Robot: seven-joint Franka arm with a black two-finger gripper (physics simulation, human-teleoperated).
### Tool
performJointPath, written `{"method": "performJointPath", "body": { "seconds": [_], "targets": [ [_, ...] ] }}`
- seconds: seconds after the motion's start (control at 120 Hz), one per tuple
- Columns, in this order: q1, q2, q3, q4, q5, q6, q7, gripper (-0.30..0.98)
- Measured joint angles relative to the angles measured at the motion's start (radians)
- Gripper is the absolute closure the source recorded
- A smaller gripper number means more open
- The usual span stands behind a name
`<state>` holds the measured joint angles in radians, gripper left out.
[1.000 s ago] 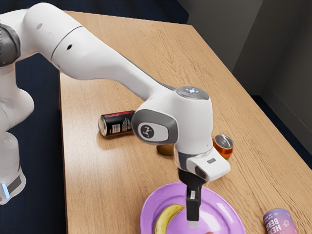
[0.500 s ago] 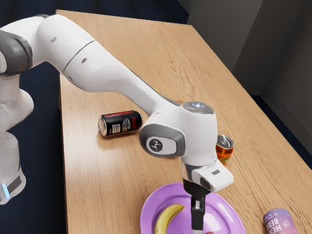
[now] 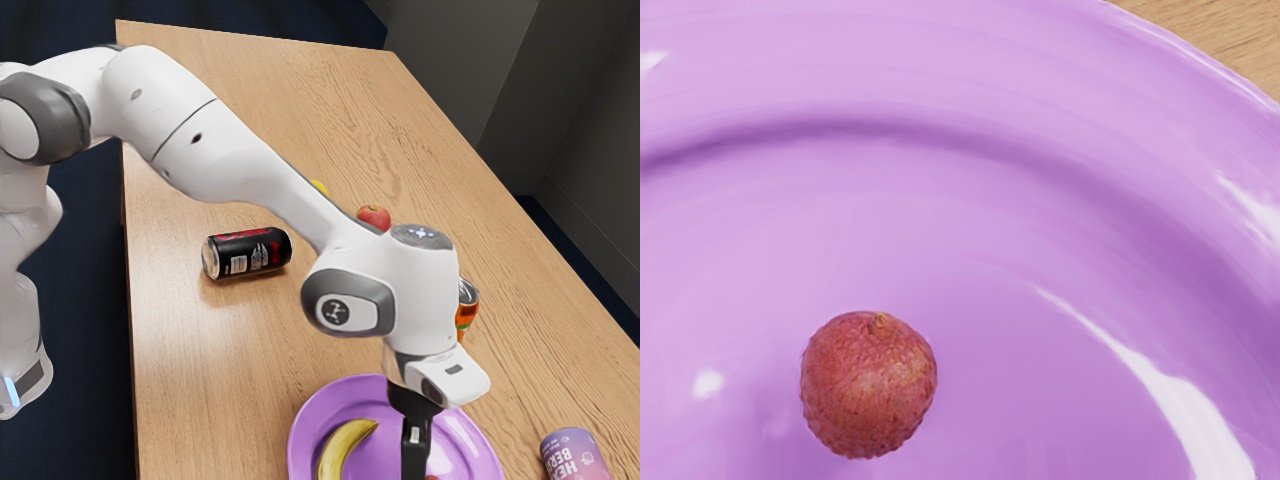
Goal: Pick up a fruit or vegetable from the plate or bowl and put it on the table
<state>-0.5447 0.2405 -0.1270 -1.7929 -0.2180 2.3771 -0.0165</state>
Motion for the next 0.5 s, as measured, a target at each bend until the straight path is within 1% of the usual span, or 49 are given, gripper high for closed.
{"method": "performJointPath", "body": {
  "seconds": [0.108,0.192,0.25,0.5],
  "targets": [
    [0.008,0.003,-0.009,0.006,0.004,0.0,0.008,0.0],
    [0.068,0.01,-0.075,0.021,0.006,0.0,0.015,0.0],
    [0.09,0.012,-0.097,0.025,0.007,0.0,0.019,0.0],
    [0.115,0.042,-0.109,0.027,0.007,0.0,0.034,0.0]
  ]
}}
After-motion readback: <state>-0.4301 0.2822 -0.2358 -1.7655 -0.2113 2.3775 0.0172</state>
